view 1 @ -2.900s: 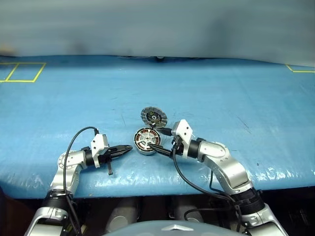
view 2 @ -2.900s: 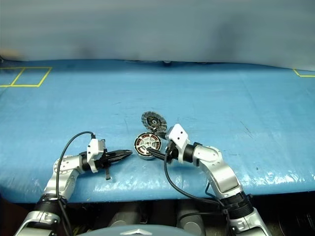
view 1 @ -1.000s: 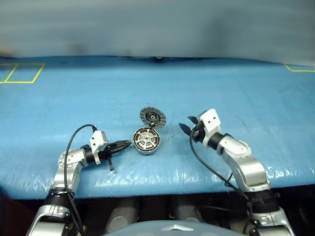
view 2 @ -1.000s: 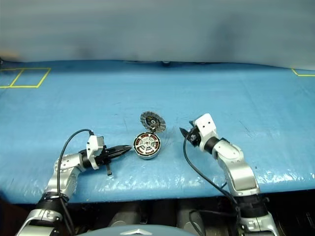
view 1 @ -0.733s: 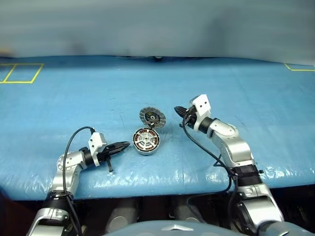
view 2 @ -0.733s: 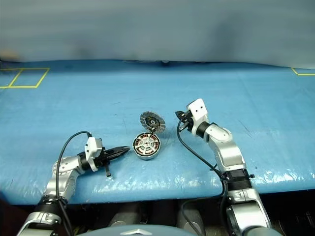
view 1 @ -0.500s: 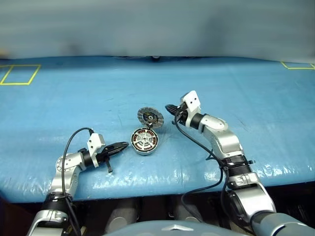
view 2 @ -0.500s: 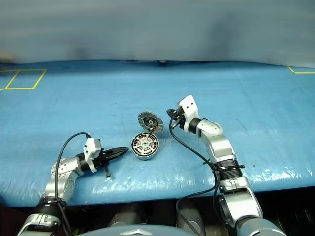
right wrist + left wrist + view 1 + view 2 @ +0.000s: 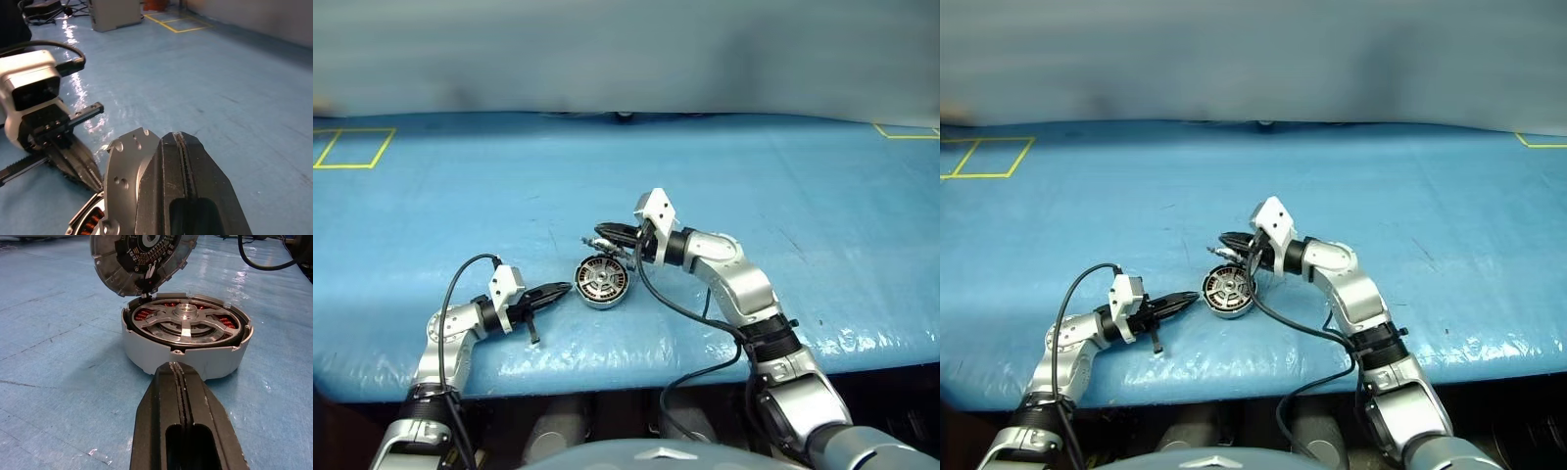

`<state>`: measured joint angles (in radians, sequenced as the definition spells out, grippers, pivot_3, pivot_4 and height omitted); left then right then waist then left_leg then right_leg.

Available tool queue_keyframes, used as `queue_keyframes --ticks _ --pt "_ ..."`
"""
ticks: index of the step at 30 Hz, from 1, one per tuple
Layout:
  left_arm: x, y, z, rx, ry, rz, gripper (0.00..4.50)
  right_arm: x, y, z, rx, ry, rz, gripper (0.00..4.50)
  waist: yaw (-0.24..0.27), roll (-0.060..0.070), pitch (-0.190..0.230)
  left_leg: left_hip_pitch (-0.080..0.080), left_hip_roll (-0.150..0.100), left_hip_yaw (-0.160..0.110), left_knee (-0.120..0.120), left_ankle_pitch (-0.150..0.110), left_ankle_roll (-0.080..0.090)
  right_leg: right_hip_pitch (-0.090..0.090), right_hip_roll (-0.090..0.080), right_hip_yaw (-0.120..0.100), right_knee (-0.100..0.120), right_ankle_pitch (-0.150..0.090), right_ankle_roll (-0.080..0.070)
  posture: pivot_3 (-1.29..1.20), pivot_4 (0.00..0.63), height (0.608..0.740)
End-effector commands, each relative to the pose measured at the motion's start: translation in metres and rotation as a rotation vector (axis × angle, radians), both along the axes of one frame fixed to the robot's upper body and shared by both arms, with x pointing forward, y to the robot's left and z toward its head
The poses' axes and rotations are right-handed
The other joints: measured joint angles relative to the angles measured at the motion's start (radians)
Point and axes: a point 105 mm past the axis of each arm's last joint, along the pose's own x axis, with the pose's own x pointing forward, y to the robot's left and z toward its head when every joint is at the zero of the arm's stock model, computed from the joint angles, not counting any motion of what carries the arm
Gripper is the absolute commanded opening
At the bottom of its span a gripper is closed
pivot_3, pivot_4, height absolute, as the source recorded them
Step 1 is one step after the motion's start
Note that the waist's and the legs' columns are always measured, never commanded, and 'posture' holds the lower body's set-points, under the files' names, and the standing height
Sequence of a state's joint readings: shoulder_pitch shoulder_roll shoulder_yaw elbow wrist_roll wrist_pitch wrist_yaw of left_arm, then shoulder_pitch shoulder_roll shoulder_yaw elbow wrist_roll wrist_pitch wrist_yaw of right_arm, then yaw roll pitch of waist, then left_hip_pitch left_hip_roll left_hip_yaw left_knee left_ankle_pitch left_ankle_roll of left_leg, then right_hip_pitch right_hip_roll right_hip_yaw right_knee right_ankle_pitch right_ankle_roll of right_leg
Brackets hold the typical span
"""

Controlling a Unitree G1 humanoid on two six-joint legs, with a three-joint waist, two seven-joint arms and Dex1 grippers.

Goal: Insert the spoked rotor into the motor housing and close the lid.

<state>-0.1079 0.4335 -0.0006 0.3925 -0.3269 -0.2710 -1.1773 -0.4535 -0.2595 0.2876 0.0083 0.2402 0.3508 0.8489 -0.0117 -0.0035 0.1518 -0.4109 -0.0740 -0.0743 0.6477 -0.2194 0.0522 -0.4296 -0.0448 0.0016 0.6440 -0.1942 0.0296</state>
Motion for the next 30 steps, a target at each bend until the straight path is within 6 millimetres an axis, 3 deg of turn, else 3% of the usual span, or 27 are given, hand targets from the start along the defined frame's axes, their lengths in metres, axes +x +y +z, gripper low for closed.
queue_keyframes --ticks 1,5,13,19,24,27,30 --pt "0.001 0.0 0.009 -0.016 -0.034 0.004 0.0 -0.015 0.006 -0.004 -0.059 -0.03 0.062 0.01 -0.001 0.0 0.0 0.0 0.0 0.0 0.0 0.0 0.0 0.0 0.0 0.0 0.0 0.0 0.0 0.0 0.15 0.74" --pt "0.002 0.0 0.01 -0.019 -0.033 0.004 0.0 -0.03 0.007 -0.036 -0.173 0.009 0.073 0.01 0.0 0.0 0.0 0.0 0.0 0.0 0.0 0.0 0.0 0.0 0.0 0.0 0.0 0.0 0.0 0.0 0.15 0.74" --pt "0.002 -0.001 0.011 -0.026 -0.024 -0.006 0.0 -0.032 0.003 -0.054 -0.208 0.031 -0.002 0.01 0.001 0.0 -0.001 0.002 0.0 0.0 0.001 0.0 -0.001 0.002 0.0 0.0 0.0 -0.002 -0.004 0.0 0.15 0.74" --pt "0.002 0.0 0.01 -0.029 -0.025 0.002 0.0 -0.031 0.0 -0.047 -0.174 0.008 -0.039 0.01 0.001 0.0 -0.001 0.002 0.0 0.0 0.001 0.0 -0.001 0.002 0.0 0.0 0.0 -0.001 -0.003 0.0 0.15 0.74" --pt "0.002 -0.001 0.01 -0.032 -0.027 0.005 0.0 -0.025 -0.003 -0.024 -0.084 -0.051 -0.1 0.01 0.001 0.0 -0.001 0.001 0.0 0.0 0.001 0.0 -0.001 0.001 0.0 0.0 0.0 0.001 0.0 0.0 0.15 0.74" --pt "0.002 -0.002 0.01 -0.035 -0.025 0.002 0.0 -0.025 -0.004 -0.017 -0.074 -0.08 -0.117 0.62 0.001 0.0 -0.001 0.001 0.0 0.0 0.001 0.0 -0.001 0.001 0.0 0.0 0.0 0.001 0.0 0.0 0.15 0.74" --pt "0.002 -0.003 0.009 -0.036 -0.024 0.0 0.0 -0.025 -0.005 -0.016 -0.071 -0.09 -0.135 1.57 0.001 0.0 -0.001 0.001 0.0 0.0 0.001 0.0 -0.001 0.001 0.0 0.0 0.0 0.001 0.0 0.0 0.15 0.74"
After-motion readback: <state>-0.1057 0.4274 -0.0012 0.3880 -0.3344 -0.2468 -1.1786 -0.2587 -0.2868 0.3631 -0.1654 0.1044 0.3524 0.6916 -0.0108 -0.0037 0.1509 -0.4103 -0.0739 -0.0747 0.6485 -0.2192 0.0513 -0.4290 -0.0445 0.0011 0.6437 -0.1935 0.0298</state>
